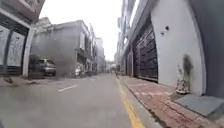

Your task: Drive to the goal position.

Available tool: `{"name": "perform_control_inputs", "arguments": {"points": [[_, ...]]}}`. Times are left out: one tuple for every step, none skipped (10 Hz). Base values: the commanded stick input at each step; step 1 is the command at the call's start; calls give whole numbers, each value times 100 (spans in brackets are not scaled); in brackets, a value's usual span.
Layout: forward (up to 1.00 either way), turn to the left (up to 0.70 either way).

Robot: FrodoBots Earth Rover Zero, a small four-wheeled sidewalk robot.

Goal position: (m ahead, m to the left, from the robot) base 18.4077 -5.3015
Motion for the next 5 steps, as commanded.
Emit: {"name": "perform_control_inputs", "arguments": {"points": [[49, 0], [49, -5], [49, -49], [49, -32], [49, -6]]}}
